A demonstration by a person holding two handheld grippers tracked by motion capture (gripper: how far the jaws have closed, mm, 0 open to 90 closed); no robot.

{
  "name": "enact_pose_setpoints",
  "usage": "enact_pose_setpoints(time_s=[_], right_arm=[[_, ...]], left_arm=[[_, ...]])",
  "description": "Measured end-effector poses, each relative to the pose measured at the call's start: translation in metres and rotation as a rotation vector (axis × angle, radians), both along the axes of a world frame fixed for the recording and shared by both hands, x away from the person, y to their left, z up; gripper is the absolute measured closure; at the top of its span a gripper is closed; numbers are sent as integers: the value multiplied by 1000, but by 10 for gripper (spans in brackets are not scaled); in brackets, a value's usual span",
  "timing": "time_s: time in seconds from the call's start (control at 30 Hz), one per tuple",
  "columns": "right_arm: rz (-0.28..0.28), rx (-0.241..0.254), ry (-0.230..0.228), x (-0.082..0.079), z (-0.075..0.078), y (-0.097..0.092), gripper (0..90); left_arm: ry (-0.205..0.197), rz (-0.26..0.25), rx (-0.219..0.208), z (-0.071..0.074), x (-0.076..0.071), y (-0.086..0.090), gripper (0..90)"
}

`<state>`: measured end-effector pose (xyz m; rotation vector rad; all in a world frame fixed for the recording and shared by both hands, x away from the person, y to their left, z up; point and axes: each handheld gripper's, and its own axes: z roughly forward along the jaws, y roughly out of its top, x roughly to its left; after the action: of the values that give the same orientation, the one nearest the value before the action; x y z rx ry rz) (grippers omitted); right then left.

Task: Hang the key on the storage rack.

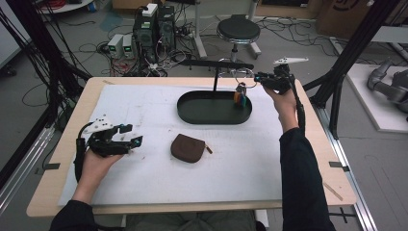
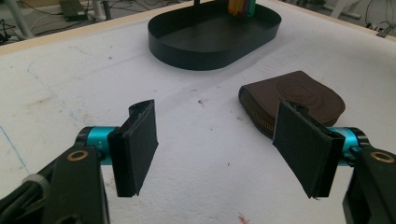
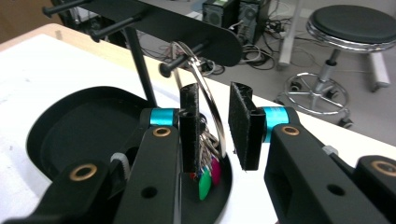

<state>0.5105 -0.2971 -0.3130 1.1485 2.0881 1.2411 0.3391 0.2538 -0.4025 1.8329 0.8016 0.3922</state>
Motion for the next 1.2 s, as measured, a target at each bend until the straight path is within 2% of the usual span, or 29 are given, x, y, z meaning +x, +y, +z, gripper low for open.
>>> enact_pose_setpoints(time_s=[0.13,0.23,0.33,0.43,0.53,0.63,0.73,0.77,0.87,1.07,1.2], right_arm=[[-11,-32,10,-4,4,-4,646],[-14,-80,2,-12,10,-7,578],[-17,-90,0,-22,17,-13,506],[1,-116,6,-34,22,-19,461],[4,-121,10,-49,28,-27,441],[17,-107,-2,-67,29,-35,416],[35,-95,15,-84,26,-42,385],[39,-91,8,-90,25,-44,382],[49,-56,-5,-107,22,-49,367],[45,30,-74,-137,14,-56,367],[31,89,-119,-153,5,-60,359]], left_arm=[[-1,-1,0,0,1,-1,305],[0,-1,1,-1,2,-1,305],[0,3,2,-1,3,-1,305],[-8,5,2,1,4,-2,297],[-9,13,-4,2,6,-2,293],[-10,13,-7,3,7,-3,292],[-25,18,-11,3,8,-4,289],[-22,19,-8,4,9,-4,288],[-25,27,-11,5,10,-5,277],[-29,38,-13,6,11,-4,277],[-34,40,-34,7,11,-3,277]])
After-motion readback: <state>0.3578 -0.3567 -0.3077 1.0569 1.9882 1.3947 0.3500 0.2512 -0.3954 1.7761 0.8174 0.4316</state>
